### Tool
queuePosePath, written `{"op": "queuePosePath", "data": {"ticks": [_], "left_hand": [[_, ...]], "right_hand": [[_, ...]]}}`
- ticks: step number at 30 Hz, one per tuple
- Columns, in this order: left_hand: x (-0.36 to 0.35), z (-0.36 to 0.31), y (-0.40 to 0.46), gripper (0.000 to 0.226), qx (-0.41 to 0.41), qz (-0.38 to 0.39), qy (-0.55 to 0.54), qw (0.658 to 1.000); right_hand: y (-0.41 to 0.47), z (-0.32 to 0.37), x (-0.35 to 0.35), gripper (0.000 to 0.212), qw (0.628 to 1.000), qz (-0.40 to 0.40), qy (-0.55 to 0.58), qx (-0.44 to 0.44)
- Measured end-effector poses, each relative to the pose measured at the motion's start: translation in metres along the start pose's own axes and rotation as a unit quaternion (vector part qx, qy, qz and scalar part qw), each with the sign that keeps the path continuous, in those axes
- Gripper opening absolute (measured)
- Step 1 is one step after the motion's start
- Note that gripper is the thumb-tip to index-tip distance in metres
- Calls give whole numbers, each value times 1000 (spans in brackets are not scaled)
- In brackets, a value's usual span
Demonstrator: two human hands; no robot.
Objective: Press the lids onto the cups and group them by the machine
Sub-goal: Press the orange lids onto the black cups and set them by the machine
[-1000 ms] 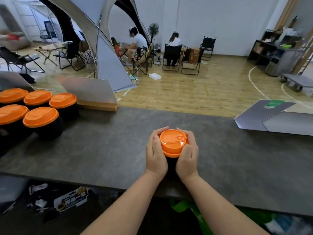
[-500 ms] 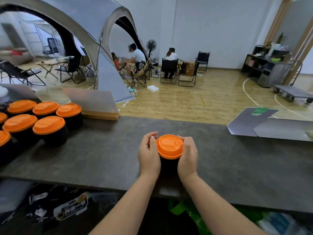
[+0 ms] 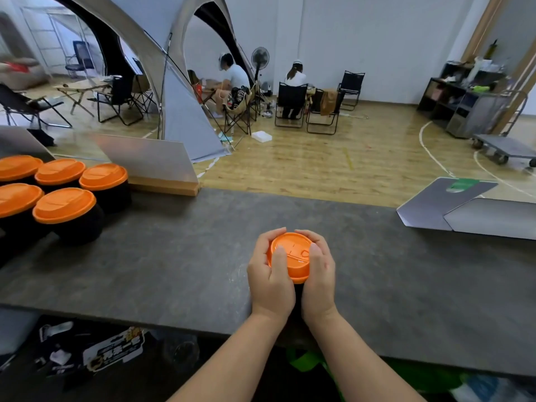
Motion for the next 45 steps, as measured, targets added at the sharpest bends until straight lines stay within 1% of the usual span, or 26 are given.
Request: {"op": "queuePosePath", "data": {"ticks": [2,4,6,11,13,17,19,21,23,26,28,29,30,32,33,34,36,38,41,45], "left_hand": [[0,2,1,28,-5,-4,-8,1000],[0,4,2,29,-10,-10,-15,1000],[1,6,3,29,-15,-16,-19,1000],[2,7,3,28,-18,-20,-17,999],[2,6,2,28,-18,-21,-20,999],[0,6,3,30,-23,-21,-34,999],[0,7,3,33,-27,-24,-39,999],[1,8,3,30,-28,-26,-38,999],[1,7,6,30,-31,-19,-28,999],[-5,-2,16,38,-41,32,-8,999],[-7,-9,26,38,-66,72,36,995],[-4,-11,31,35,-82,80,73,991],[0,-12,36,31,-94,74,112,986],[14,-13,36,25,-95,18,168,981],[18,-15,31,24,-83,-7,181,980],[17,-15,24,25,-64,-15,183,981],[7,-8,8,33,-23,8,173,985],[-2,-4,-5,44,-26,28,168,985],[-3,0,-7,50,-40,16,166,985],[-3,2,-6,51,-41,25,188,981]], "right_hand": [[2,0,0,31,1000,8,8,-3],[3,1,1,30,1000,17,16,-4],[4,2,0,37,1000,17,16,-2],[0,-2,0,52,1000,-14,23,-3],[0,-4,1,50,1000,-17,24,-3],[1,-1,-2,37,999,16,32,-10],[3,3,-2,45,1000,26,18,1],[3,4,-2,52,1000,26,3,6],[3,2,-2,46,1000,15,2,1],[6,-5,2,38,1000,-17,18,-19],[11,-11,9,31,997,-38,40,-54],[14,-11,12,26,997,-40,37,-63],[17,-9,12,20,997,-38,31,-62],[19,-7,12,12,998,-40,21,-44],[18,-7,12,13,998,-45,12,-30],[17,-6,11,18,999,-45,-2,-13],[15,-5,9,31,998,-36,-38,16],[15,-4,7,38,998,-25,-48,29],[16,-3,7,36,998,-15,-51,31],[18,-3,5,36,997,6,-72,32]]}}
Point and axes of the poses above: each hand's wrist, its own y-axis towards the middle knuckle, its own x-axis out of the back of the hand, z = x × y, the point moved 9 cm from there along y, towards the middle knuckle, and after that the axes turned 2 degrees about -x, right-handed, at the moved point
